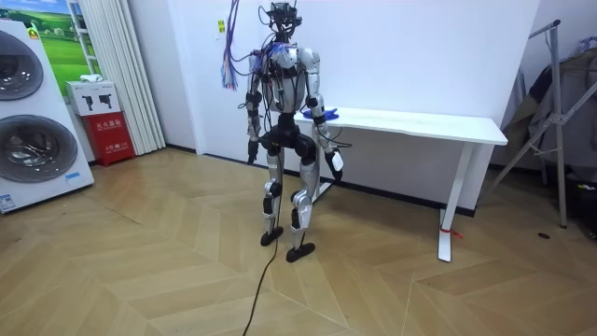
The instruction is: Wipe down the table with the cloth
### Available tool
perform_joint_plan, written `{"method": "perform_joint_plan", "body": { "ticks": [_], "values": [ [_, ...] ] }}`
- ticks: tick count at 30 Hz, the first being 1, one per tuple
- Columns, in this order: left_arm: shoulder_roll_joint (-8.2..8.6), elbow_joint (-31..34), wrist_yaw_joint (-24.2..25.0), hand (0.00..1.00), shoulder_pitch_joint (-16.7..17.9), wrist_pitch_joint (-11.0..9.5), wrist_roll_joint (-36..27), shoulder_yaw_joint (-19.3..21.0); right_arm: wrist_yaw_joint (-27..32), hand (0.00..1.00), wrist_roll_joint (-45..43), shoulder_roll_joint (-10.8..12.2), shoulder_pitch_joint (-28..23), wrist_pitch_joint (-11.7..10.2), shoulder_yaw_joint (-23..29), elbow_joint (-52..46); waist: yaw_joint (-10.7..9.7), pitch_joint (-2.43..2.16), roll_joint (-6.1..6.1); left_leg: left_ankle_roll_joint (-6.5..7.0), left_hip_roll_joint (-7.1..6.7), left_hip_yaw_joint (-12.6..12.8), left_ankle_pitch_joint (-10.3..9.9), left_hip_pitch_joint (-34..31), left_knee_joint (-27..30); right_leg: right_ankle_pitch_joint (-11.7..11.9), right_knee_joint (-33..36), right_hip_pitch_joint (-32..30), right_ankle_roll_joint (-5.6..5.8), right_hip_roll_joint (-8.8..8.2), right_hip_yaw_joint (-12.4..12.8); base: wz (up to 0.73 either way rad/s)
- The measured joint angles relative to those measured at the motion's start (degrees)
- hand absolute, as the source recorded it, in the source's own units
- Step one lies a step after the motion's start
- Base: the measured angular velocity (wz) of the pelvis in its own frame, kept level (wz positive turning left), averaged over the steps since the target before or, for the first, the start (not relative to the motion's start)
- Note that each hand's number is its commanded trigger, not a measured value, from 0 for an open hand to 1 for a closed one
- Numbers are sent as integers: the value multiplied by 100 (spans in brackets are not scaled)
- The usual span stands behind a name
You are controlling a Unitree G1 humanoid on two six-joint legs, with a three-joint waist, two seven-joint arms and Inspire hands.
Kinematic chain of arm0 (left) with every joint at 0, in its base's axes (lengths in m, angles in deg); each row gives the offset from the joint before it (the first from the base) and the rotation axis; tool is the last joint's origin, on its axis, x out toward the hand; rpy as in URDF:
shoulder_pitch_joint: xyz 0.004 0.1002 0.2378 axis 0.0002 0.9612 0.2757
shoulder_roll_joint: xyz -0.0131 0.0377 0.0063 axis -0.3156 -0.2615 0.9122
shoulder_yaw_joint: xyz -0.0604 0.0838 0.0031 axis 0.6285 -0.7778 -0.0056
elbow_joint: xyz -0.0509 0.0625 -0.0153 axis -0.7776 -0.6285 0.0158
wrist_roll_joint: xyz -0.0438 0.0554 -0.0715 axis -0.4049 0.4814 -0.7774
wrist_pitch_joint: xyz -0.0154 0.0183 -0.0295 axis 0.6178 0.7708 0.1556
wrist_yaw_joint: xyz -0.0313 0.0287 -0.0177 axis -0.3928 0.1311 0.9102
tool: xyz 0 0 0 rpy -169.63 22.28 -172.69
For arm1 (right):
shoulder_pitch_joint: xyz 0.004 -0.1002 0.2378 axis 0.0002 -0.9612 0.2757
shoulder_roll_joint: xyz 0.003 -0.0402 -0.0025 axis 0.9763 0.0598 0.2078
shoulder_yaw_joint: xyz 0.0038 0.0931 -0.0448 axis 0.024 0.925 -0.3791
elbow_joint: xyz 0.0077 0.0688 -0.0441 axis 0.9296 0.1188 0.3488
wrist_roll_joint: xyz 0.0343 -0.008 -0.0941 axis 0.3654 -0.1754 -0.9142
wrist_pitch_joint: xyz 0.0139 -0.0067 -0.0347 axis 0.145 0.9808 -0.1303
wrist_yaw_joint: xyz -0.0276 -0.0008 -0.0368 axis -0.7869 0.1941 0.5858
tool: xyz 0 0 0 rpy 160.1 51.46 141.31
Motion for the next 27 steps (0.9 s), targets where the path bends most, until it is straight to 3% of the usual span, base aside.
{"method": "perform_joint_plan", "body": {
  "ticks": [13, 22, 27],
  "values": [
    [0, 0, 5, 0, -92, -65, -59, 4, -2, 0, 45, -1, 16, -19, 9, 46, 0, -16, -33, 0, 0, 0, 0, 7, -4, 0, 1, 5, 0, 0, -4, 0],
    [-2, 3, 0, 0, 70, -22, -63, 41, 69, 0, 949, -1, -88, 5, 104, 158, -106, -5, -25, 4, 2, 18, -3, 98, -52, 0, -1, 66, 0, 0, 18, -1],
    [2, 7, -5, 0, 186, 12, -163, 328, 219, 0, 1615, -22, -226, 98, 922, 290, -212, -11, -50, 12, -6, -1, -7, 190, -42, -6, -5, 147, 10, -2, 34, 1]
  ]
}}
